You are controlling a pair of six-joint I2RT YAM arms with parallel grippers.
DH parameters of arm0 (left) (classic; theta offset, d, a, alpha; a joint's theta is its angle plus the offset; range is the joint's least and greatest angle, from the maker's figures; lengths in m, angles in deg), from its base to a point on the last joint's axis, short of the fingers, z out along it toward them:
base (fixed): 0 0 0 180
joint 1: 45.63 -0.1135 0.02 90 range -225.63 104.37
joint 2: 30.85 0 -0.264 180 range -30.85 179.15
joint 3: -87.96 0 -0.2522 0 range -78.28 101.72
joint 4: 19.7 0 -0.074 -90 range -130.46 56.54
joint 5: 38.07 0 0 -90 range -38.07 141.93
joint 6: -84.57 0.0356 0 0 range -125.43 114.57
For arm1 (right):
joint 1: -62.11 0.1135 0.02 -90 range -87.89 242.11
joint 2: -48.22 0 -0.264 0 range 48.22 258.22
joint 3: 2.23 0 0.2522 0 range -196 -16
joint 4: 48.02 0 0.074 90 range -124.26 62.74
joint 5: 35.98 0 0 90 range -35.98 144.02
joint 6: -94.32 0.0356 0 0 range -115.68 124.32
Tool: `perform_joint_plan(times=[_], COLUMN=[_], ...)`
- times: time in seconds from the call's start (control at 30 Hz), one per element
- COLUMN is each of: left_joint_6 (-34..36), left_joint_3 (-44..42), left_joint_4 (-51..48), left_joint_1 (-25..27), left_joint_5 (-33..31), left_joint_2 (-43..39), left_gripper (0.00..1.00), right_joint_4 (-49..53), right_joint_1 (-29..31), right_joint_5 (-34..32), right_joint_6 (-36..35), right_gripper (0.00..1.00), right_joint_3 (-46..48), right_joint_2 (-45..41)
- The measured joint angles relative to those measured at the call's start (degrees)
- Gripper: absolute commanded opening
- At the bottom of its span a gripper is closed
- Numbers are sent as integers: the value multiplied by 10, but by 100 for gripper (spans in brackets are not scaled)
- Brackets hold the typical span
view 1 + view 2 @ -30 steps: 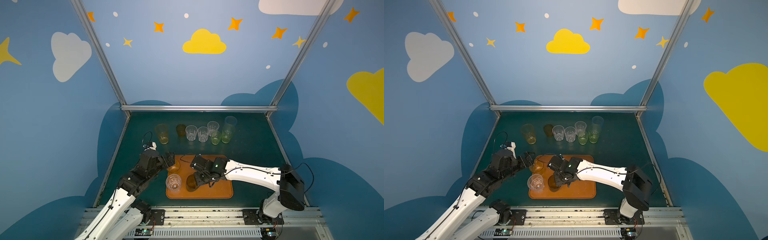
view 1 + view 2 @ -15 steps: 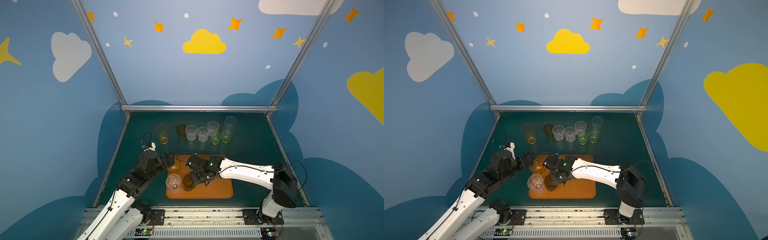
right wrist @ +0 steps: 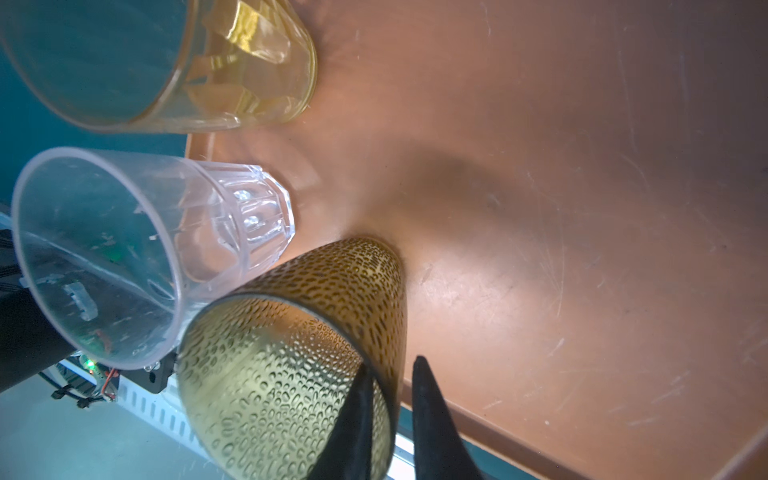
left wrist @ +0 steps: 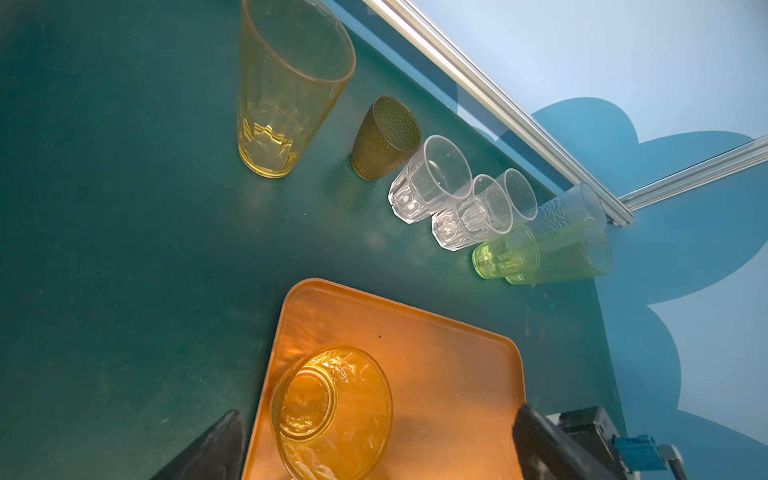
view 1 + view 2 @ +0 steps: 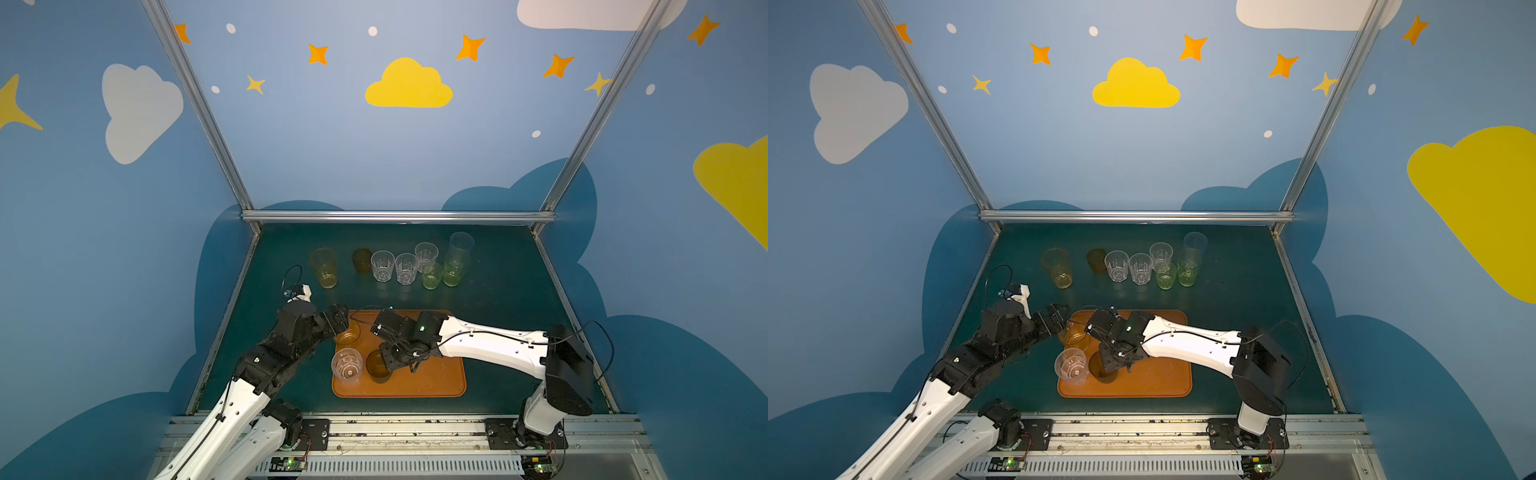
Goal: Place the glasses into the tray
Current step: 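Carry the amber dotted glass with right gripper onto the tray beside the clear glass, then set the amber dotted glass down on the tray and open right gripper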
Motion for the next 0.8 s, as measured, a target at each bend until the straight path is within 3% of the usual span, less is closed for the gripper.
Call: perform_joint_plan(times=[0.63,0.73,0.8], left_joint_6=[0,0,0], left_joint_3=[0,0,0], left_joint_4=[1,0,1], left_joint_1=[-4,-4,-4], left_joint_5=[0,0,0], left_joint_2=[3,3,3], left_gripper=[100,100,100], right_joint_4=[-30,-31,-32], right_joint_1=[-4,-6,-8], right_joint_5=[34,34,33], right_joint_6=[-2,1,3], right_gripper=[20,24,33], right_joint_3=[1,3,7], right_joint_2=[0,-1,-3])
